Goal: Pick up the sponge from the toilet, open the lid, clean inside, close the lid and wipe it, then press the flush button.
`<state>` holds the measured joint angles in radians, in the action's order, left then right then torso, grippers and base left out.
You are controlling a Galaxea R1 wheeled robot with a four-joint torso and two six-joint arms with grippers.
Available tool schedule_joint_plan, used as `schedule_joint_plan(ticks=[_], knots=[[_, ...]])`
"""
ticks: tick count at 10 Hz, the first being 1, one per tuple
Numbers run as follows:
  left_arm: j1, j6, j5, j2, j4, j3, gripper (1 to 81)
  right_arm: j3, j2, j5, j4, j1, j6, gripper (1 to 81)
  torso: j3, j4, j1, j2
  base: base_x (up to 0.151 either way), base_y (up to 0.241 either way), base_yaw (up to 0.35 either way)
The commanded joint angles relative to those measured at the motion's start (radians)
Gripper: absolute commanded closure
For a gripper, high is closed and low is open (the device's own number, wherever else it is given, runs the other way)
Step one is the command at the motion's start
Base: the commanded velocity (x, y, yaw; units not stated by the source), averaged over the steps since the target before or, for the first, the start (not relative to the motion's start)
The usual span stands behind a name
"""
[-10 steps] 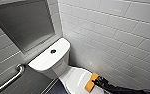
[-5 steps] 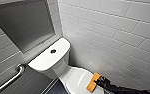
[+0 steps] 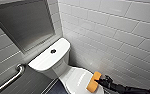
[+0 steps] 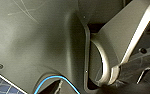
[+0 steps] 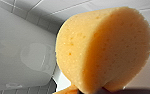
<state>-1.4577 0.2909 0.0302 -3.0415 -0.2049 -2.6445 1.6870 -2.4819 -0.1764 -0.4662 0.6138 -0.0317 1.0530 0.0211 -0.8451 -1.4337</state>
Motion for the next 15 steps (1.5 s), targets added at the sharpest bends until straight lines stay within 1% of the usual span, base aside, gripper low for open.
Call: schedule_joint_plan(ticks=[1, 3, 5, 6, 8, 9, 12, 13, 15], knots=[[0.003, 0.005, 0.088, -0.001, -0.004, 0.017, 1.0, -0.135, 0.147, 0.026, 0.012, -0.007, 0.004, 81.1, 0.000, 0.000, 0.000, 0.000, 0.000, 0.000, 0.000], [0.027, 0.005, 0.096, 0.009, -0.004, 0.052, 1.0, -0.164, 0.211, 0.025, 0.014, 0.061, 0.003, 81.1, 0.000, 0.000, 0.000, 0.000, 0.000, 0.000, 0.000], [0.053, 0.004, 0.096, 0.044, -0.005, 0.110, 1.0, -0.190, 0.260, 0.025, 0.015, 0.131, -0.004, 81.1, 0.000, 0.000, 0.000, 0.000, 0.000, 0.000, 0.000], [0.073, 0.002, 0.097, 0.079, -0.007, 0.162, 1.0, -0.195, 0.279, 0.025, 0.015, 0.162, -0.004, 81.1, 0.000, 0.000, 0.000, 0.000, 0.000, 0.000, 0.000], [0.102, -0.004, 0.096, 0.163, -0.007, 0.311, 1.0, -0.196, 0.309, 0.025, 0.015, 0.211, -0.004, 81.1, 0.000, 0.000, 0.000, 0.000, 0.000, 0.000, 0.000], [0.113, -0.006, 0.096, 0.193, -0.010, 0.360, 1.0, -0.196, 0.314, 0.023, 0.015, 0.222, 0.001, 81.1, 0.000, 0.000, 0.000, 0.000, 0.000, 0.000, 0.000], [0.165, -0.007, 0.093, 0.231, -0.014, 0.397, 1.0, -0.189, 0.315, 0.025, 0.014, 0.260, 0.001, 81.1, 0.000, 0.000, 0.000, 0.000, 0.000, 0.000, 0.000], [0.194, -0.009, 0.093, 0.249, -0.019, 0.409, 1.0, -0.175, 0.317, 0.025, 0.015, 0.293, -0.001, 81.1, 0.000, 0.000, 0.000, 0.000, 0.000, 0.000, 0.000], [0.259, -0.007, 0.094, 0.315, -0.076, 0.490, 1.0, -0.127, 0.314, 0.025, 0.017, 0.369, -0.005, 81.1, 0.000, 0.000, 0.000, 0.000, 0.000, 0.000, 0.000]])
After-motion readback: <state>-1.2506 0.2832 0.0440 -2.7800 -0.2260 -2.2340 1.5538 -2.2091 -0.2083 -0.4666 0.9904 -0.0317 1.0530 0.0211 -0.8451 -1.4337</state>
